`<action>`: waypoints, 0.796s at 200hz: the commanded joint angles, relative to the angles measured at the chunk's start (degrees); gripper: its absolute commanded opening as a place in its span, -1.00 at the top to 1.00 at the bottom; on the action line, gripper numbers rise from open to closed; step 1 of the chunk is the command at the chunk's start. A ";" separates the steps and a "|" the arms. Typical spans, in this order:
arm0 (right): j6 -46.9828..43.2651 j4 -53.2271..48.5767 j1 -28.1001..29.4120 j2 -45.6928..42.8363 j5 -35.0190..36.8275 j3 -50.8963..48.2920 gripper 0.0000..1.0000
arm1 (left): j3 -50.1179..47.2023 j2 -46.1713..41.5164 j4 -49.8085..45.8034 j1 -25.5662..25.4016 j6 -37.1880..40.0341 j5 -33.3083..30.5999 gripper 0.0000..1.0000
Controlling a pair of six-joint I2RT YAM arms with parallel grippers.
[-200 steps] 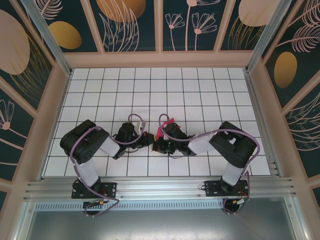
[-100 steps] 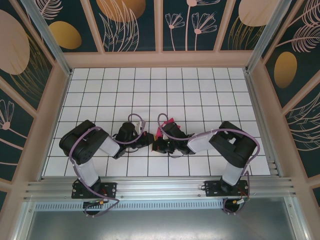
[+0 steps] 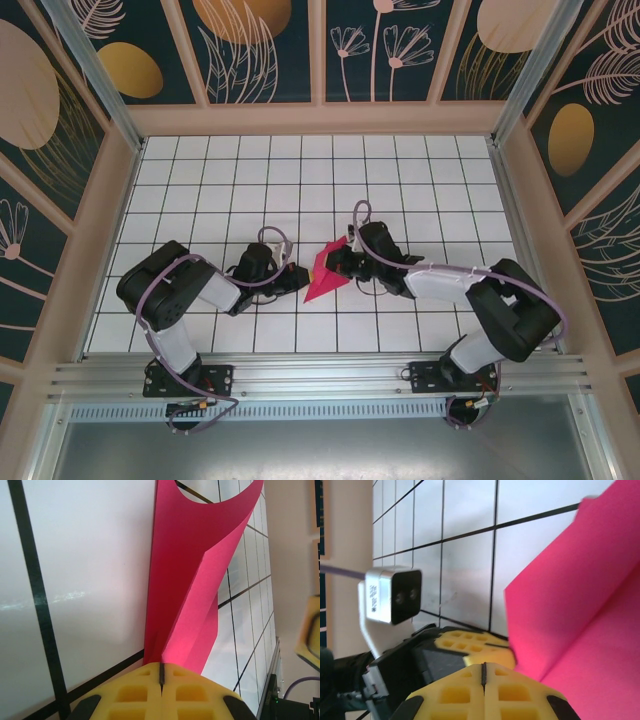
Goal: Fold a paper plane with a square sheet of paper (pick it up from the middle)
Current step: Fourth fold the wing at the center of the table.
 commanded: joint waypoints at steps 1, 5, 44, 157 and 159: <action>-2.03 0.43 -0.21 2.92 -2.27 1.21 1.00 | -0.13 1.85 -10.64 -0.18 2.68 -3.72 1.00; -2.12 0.61 -0.21 3.55 -2.63 1.55 1.00 | 0.05 1.82 -10.96 -0.15 2.81 -3.72 1.00; -1.78 1.72 -0.15 7.88 -3.90 3.31 1.00 | 1.52 2.13 -14.13 -0.18 3.39 -3.89 1.00; -2.28 0.63 0.23 14.96 -3.05 4.61 1.00 | 4.24 3.69 -19.70 -0.13 4.95 -4.25 1.00; -2.34 0.54 0.23 15.04 -2.93 4.68 1.00 | 4.26 3.71 -19.84 -0.13 4.98 -4.25 1.00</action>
